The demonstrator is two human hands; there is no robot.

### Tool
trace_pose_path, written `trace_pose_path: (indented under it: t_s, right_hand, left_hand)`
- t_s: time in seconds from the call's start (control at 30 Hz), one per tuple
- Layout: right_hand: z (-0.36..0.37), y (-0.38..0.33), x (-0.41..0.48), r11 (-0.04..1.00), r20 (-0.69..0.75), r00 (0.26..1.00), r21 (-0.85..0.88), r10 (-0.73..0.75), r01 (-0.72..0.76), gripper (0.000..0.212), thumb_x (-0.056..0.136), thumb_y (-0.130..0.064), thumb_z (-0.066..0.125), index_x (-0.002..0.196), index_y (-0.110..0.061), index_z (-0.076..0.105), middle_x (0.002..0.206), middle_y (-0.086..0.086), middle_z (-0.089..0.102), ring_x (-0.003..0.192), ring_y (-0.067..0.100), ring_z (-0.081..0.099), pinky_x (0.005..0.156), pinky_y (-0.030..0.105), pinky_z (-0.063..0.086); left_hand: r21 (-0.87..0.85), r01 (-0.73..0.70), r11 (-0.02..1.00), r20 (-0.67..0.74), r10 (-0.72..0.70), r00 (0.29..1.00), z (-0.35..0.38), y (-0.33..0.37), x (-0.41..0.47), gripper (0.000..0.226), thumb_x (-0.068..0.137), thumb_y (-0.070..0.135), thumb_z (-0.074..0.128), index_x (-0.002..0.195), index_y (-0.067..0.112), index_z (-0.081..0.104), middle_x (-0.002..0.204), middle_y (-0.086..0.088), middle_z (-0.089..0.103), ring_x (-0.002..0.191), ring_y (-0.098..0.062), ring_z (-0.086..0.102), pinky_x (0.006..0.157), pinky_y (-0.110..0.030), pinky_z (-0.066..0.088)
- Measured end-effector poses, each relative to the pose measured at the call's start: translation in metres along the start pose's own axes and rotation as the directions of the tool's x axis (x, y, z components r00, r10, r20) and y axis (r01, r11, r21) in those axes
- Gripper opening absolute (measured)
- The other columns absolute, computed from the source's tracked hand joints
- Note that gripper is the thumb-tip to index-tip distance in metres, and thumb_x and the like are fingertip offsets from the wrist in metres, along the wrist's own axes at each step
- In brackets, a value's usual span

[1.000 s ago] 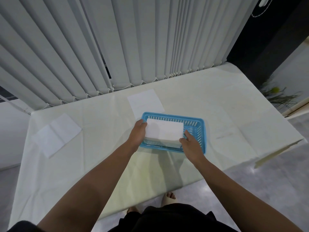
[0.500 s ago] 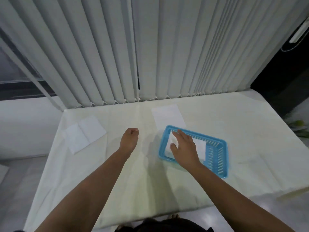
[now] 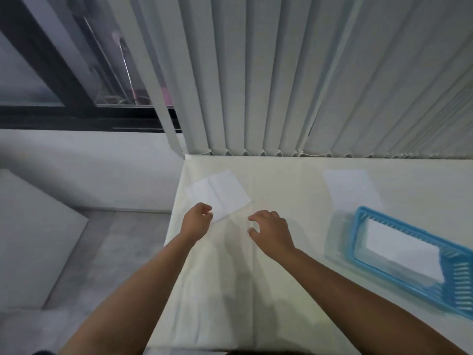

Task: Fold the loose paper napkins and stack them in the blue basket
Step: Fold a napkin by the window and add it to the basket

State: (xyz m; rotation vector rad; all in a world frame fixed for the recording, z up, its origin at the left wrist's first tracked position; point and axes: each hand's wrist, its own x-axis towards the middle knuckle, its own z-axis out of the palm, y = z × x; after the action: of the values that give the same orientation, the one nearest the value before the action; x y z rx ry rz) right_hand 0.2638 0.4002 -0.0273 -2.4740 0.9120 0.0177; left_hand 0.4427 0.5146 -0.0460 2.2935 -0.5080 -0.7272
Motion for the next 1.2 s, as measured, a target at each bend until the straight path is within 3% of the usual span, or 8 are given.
trace_pose_path:
  t_s: [0.2, 0.37, 0.57, 0.77, 0.93, 1.1, 1.2]
  right_hand:
    - [0.038, -0.045, 0.042, 0.995, 0.046, 0.998, -0.089, -0.043, 0.047, 0.033, 0.089, -0.035, 0.053, 0.120, -0.027, 0.061, 0.126, -0.008, 0.059, 0.118, 0.018, 0.048, 0.094, 0.032, 0.032]
    - [0.055, -0.066, 0.065, 0.987, 0.061, 0.995, -0.137, -0.074, 0.082, 0.034, 0.088, -0.036, 0.055, 0.120, -0.027, 0.062, 0.124, -0.008, 0.061, 0.118, 0.019, 0.048, 0.094, 0.034, 0.032]
    - [0.070, -0.075, 0.077, 0.976, 0.068, 0.994, -0.192, -0.091, 0.102, 0.039, 0.084, -0.037, 0.058, 0.120, -0.023, 0.063, 0.120, -0.003, 0.063, 0.111, 0.023, 0.054, 0.093, 0.037, 0.036]
    - [0.089, -0.078, 0.081, 0.942, 0.026, 0.991, -0.307, -0.135, 0.136, 0.026, 0.069, -0.041, 0.063, 0.089, -0.026, 0.069, 0.089, -0.007, 0.066, 0.085, 0.020, 0.061, 0.083, 0.037, 0.039]
    - [0.103, -0.075, 0.086, 0.865, -0.038, 0.946, -0.419, -0.322, 0.277, 0.004, 0.072, -0.029, 0.063, 0.068, -0.028, 0.064, 0.070, -0.009, 0.061, 0.070, 0.016, 0.056, 0.079, 0.034, 0.032]
    - [0.108, -0.073, 0.090, 0.875, -0.067, 0.945, -0.403, -0.321, 0.269, 0.012, 0.072, -0.025, 0.068, 0.064, -0.026, 0.060, 0.064, -0.008, 0.058, 0.066, 0.017, 0.056, 0.077, 0.034, 0.029]
    - [0.101, -0.076, 0.092, 0.946, -0.050, 0.975, -0.257, -0.216, 0.197, 0.007, 0.076, -0.026, 0.061, 0.069, -0.025, 0.060, 0.065, -0.008, 0.060, 0.069, 0.018, 0.058, 0.076, 0.034, 0.033]
  left_hand:
    - [0.109, -0.071, 0.991, -0.017, 0.073, 0.997, -0.038, -0.035, 0.038, 0.025, 0.089, 0.007, 0.055, 0.112, 0.011, 0.064, 0.120, -0.001, 0.065, 0.109, -0.020, 0.059, 0.086, -0.026, 0.043]
    - [0.218, -0.141, 0.966, -0.020, 0.149, 0.989, -0.048, -0.049, 0.066, 0.027, 0.090, 0.011, 0.053, 0.114, 0.016, 0.063, 0.121, -0.002, 0.064, 0.109, -0.023, 0.059, 0.092, -0.034, 0.047]
    - [0.500, -0.320, 0.804, 0.012, 0.363, 0.932, -0.053, -0.054, 0.088, 0.036, 0.087, 0.008, 0.053, 0.120, 0.020, 0.061, 0.129, 0.003, 0.061, 0.116, -0.025, 0.053, 0.091, -0.035, 0.041]
    - [0.542, -0.400, 0.739, 0.062, 0.440, 0.896, -0.056, -0.061, 0.111, 0.040, 0.081, 0.000, 0.055, 0.115, 0.020, 0.065, 0.124, 0.003, 0.065, 0.109, -0.027, 0.056, 0.084, -0.034, 0.041]
    - [0.591, -0.427, 0.685, 0.077, 0.478, 0.875, -0.060, -0.063, 0.127, 0.039, 0.084, 0.001, 0.053, 0.118, 0.018, 0.064, 0.124, -0.001, 0.064, 0.106, -0.030, 0.059, 0.086, -0.037, 0.042]
    - [0.638, -0.488, 0.595, 0.114, 0.554, 0.825, -0.064, -0.065, 0.139, 0.023, 0.081, 0.007, 0.065, 0.100, 0.019, 0.073, 0.103, -0.001, 0.072, 0.088, -0.029, 0.067, 0.079, -0.036, 0.046]
    - [0.672, -0.531, 0.516, 0.158, 0.601, 0.783, -0.066, -0.067, 0.147, 0.018, 0.072, 0.009, 0.076, 0.086, 0.019, 0.073, 0.086, 0.000, 0.071, 0.074, -0.028, 0.066, 0.069, -0.033, 0.048]
